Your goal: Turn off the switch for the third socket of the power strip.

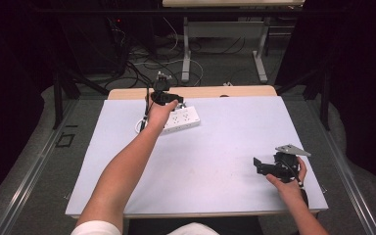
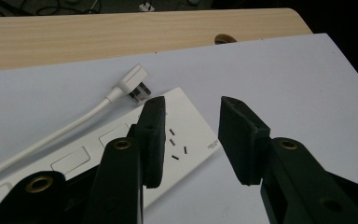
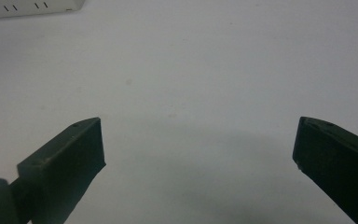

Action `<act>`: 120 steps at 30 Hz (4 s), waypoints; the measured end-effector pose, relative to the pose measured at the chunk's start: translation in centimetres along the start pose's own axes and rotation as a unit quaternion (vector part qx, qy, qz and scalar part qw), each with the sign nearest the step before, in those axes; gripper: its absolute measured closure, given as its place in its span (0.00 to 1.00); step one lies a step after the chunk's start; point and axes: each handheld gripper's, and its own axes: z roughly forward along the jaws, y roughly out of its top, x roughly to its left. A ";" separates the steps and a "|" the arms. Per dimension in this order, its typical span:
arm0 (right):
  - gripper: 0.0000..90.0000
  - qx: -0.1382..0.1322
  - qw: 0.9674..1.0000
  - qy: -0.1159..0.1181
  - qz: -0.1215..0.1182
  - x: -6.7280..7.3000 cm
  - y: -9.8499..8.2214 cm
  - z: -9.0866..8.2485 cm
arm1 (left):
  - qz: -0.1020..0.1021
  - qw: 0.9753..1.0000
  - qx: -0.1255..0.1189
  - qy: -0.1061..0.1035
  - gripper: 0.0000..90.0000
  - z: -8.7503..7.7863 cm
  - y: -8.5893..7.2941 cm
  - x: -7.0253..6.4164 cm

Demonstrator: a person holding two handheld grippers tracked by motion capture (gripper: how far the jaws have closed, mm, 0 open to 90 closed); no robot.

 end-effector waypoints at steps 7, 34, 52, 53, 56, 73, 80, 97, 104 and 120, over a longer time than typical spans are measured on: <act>0.02 0.002 1.000 0.000 0.002 -0.1 -0.1 -0.1 | -0.002 1.000 0.006 0.004 0.70 1.4 0.2 0.4; 0.03 0.000 1.000 -0.003 0.011 -0.3 -0.3 -0.6 | -0.023 1.000 0.015 0.002 0.82 6.6 -0.8 1.6; 0.03 0.002 1.000 0.003 0.015 -0.4 -0.4 -0.7 | -0.010 1.000 0.015 0.017 0.95 8.4 -1.2 1.3; 0.03 0.002 1.000 0.004 0.015 -0.4 -0.4 -0.8 | -0.012 1.000 0.015 0.016 0.96 8.5 -1.2 1.3; 0.04 0.000 1.000 0.001 0.015 -0.3 -0.5 -0.7 | -0.016 1.000 0.018 0.018 0.97 8.8 -1.3 1.2; 0.04 0.005 1.000 0.006 0.016 -0.5 -0.6 -0.7 | -0.008 0.999 0.024 0.024 1.00 10.3 -1.7 1.1; 0.05 0.004 1.000 0.005 0.018 -0.4 -0.5 -0.8 | 0.002 0.999 0.018 0.030 1.00 10.6 -1.9 0.5; 0.05 0.006 1.000 0.006 0.016 -0.5 -0.6 -0.6 | -0.004 0.999 0.009 0.046 1.00 10.4 -1.7 1.0; 0.06 0.007 1.000 0.007 0.016 -0.5 -0.6 -0.6 | 0.000 0.999 0.010 0.051 1.00 10.4 -1.7 1.3; 0.07 0.009 1.000 0.006 0.019 -0.5 -0.6 -0.6 | 0.008 0.999 0.005 0.037 1.00 10.6 -1.9 1.5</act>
